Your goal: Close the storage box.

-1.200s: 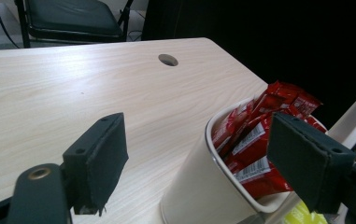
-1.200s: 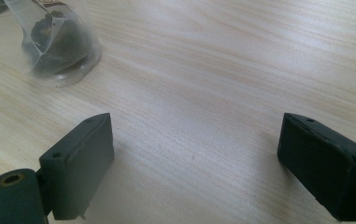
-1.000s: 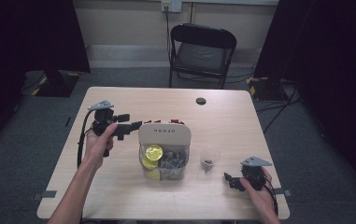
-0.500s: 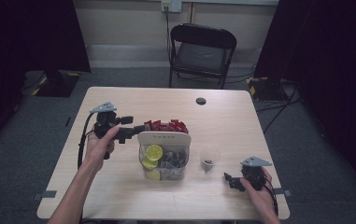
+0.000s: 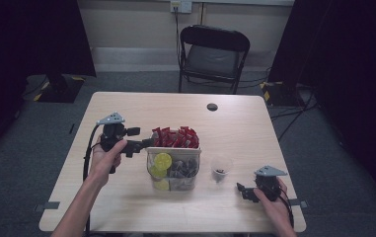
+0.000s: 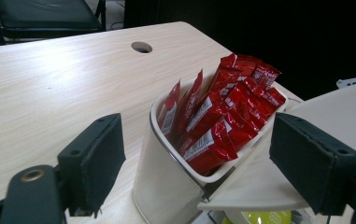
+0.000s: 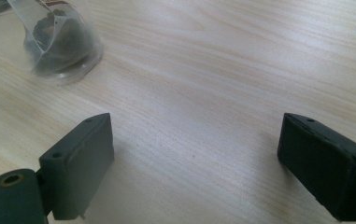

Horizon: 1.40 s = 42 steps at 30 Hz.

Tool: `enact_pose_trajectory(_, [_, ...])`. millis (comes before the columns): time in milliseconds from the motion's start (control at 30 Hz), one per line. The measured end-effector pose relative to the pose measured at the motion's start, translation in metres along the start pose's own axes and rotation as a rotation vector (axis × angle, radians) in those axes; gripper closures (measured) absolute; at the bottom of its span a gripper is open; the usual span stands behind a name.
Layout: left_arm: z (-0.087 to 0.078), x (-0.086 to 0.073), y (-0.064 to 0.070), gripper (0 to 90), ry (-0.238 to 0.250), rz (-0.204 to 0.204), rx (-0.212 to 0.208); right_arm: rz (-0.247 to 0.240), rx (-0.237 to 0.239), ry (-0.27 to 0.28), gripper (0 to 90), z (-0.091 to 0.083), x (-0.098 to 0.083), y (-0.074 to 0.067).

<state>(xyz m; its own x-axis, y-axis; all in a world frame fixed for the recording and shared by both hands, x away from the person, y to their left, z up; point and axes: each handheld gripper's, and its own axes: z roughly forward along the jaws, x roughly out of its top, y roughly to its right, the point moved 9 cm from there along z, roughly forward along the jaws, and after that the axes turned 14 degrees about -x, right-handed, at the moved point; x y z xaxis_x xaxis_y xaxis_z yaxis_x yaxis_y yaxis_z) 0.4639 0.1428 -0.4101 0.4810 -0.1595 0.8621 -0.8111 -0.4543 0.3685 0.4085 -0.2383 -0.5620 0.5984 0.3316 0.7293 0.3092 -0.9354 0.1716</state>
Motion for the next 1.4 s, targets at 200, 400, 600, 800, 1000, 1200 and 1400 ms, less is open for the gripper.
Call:
enact_pose_trajectory(200, [0.004,-0.008,0.005,16.5,-0.029,0.003,-0.01,0.0,0.001,-0.002,10.0,0.0,0.0,0.0])
enact_pose_trajectory(400, [0.003,-0.014,0.004,16.5,-0.039,0.004,0.003,-0.002,0.002,-0.001,9.9,0.0,0.0,0.0])
enact_pose_trajectory(600, [0.001,-0.022,0.001,16.4,-0.051,-0.014,0.013,-0.004,0.004,0.001,9.9,0.001,0.0,0.0])
enact_pose_trajectory(800, [0.007,-0.03,0.004,16.4,-0.089,0.008,-0.019,-0.004,0.003,0.001,9.9,0.001,0.0,0.0])
enact_pose_trajectory(1000, [0.015,-0.042,-0.002,16.3,-0.139,0.0,0.002,-0.003,0.004,0.001,9.9,0.001,0.0,0.0])
enact_pose_trajectory(1200, [0.021,-0.047,-0.001,15.8,-0.154,0.002,-0.013,-0.003,0.004,0.001,9.9,0.001,0.0,0.0])
enact_pose_trajectory(1400, [0.022,-0.049,0.003,15.7,-0.161,0.015,-0.014,-0.004,0.005,0.001,9.9,0.001,0.0,0.0])
